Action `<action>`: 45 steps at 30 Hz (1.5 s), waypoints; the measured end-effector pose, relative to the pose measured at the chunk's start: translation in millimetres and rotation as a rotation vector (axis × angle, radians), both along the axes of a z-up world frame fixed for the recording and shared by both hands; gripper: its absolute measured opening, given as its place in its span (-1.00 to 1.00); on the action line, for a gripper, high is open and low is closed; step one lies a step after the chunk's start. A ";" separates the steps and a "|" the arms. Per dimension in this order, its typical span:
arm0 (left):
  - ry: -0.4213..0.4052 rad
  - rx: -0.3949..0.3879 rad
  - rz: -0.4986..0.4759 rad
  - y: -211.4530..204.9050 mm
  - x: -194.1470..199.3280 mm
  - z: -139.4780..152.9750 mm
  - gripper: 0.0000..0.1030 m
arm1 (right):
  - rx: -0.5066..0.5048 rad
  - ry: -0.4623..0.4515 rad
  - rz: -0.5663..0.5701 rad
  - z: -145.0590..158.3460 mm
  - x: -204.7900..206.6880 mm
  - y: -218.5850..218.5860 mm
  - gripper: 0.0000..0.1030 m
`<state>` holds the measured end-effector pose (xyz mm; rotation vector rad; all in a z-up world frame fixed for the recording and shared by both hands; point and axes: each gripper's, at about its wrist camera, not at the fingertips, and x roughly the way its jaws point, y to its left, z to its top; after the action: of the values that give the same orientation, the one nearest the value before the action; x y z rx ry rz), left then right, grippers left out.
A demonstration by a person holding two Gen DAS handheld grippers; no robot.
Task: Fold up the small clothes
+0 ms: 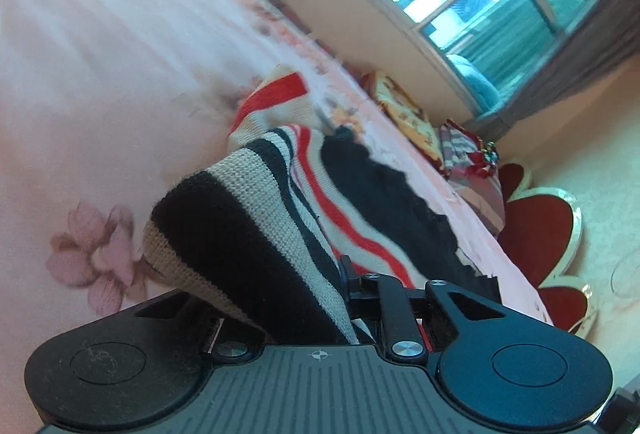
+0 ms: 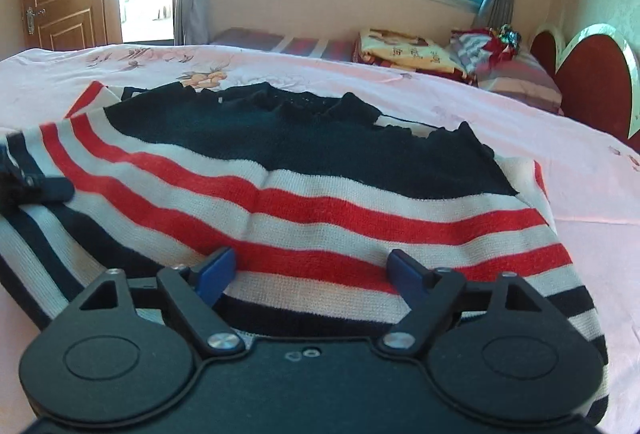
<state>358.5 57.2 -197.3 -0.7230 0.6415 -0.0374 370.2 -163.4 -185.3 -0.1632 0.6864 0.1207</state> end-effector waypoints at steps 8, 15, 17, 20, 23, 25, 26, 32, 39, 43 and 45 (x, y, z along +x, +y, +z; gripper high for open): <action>-0.252 0.244 -0.304 -78.1 10.1 77.9 -0.68 | 0.099 -0.014 -0.043 21.6 -8.4 -24.3 0.46; -0.252 0.330 -0.626 -186.0 27.0 74.4 -0.67 | 0.178 -0.016 -0.165 42.5 -45.5 -101.8 0.46; -0.185 0.391 -0.717 -217.4 25.6 59.5 -0.64 | 0.175 0.006 -0.190 39.9 -55.8 -119.8 0.46; -0.146 0.441 -0.735 -234.9 23.0 51.7 -0.06 | 0.176 0.039 -0.190 35.7 -70.4 -134.7 0.41; -0.165 0.392 -0.747 -234.1 9.8 73.8 0.83 | 0.231 0.058 -0.187 37.3 -82.5 -148.4 0.46; -0.205 0.369 -0.739 -228.6 0.0 92.4 0.83 | 0.282 0.070 -0.191 39.7 -88.2 -157.3 0.47; -0.222 0.339 -0.728 -220.3 -6.5 100.7 0.83 | 0.307 0.074 -0.194 41.7 -90.7 -161.5 0.47; -0.220 0.364 -0.444 -147.2 -1.8 104.5 0.83 | 0.521 0.082 -0.140 58.4 -102.5 -171.0 0.70; -0.034 0.510 -0.512 -159.3 8.1 25.0 0.83 | 0.752 0.166 -0.153 35.2 -51.0 -156.4 0.46; -0.036 0.488 -0.483 -161.8 -1.1 13.7 0.83 | 0.731 0.166 -0.184 26.9 -20.1 -146.2 0.34; -0.032 0.483 -0.483 -162.3 -0.3 17.2 0.83 | 0.685 0.161 -0.192 22.8 -10.2 -141.6 0.17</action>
<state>358.2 -105.1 -180.1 -0.0913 0.7472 -0.3271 360.0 -304.9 -162.5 0.5732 0.7817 0.1792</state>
